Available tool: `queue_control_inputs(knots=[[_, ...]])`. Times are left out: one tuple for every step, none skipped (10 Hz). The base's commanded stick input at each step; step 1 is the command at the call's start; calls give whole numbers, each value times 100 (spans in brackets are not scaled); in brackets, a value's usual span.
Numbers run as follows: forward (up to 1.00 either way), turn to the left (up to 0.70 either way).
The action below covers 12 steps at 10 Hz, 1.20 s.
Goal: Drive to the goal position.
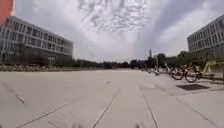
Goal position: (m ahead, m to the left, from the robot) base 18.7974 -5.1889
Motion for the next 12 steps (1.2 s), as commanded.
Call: queue_control_inputs(knots=[[70, -12], [70, -14], [70, -14], [70, -14], [70, -14], [70, -14], [70, -14], [70, -14], [70, -14], [70, -14], [70, -14], [70, -14]])
